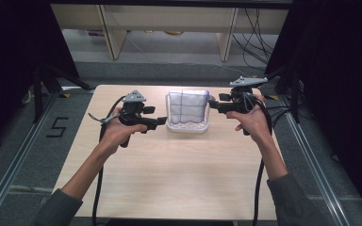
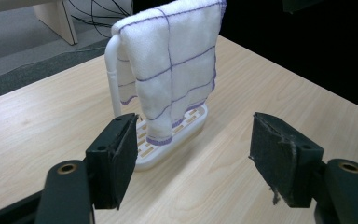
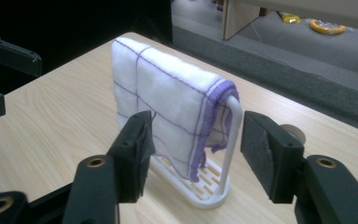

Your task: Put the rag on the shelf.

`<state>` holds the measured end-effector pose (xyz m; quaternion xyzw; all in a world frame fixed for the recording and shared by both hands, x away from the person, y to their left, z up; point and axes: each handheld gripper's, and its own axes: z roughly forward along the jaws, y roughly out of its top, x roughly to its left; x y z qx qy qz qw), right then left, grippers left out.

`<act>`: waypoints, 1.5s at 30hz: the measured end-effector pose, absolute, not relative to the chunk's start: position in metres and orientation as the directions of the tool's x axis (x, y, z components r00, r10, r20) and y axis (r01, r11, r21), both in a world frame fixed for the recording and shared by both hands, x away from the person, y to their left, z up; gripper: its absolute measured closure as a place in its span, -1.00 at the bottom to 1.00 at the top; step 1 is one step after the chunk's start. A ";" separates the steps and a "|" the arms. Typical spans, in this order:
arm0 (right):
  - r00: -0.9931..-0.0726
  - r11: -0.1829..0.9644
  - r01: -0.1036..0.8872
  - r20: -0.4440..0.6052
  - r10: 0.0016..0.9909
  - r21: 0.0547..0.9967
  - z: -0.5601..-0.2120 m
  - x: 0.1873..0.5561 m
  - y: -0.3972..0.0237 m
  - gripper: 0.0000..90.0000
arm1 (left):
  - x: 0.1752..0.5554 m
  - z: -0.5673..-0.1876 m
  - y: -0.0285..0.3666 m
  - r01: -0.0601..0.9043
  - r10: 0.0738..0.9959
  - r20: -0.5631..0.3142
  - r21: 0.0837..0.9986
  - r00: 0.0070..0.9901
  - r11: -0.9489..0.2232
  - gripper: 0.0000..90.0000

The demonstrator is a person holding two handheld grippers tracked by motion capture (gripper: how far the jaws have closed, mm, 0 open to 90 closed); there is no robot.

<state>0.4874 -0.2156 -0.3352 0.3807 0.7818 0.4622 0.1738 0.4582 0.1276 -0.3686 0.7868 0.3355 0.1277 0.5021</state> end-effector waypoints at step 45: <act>-0.677 0.253 0.451 0.143 0.722 0.856 -0.374 0.449 -0.214 -0.31 | 0.412 -0.399 0.130 0.395 0.620 -0.150 0.875 0.770 -0.280 -0.40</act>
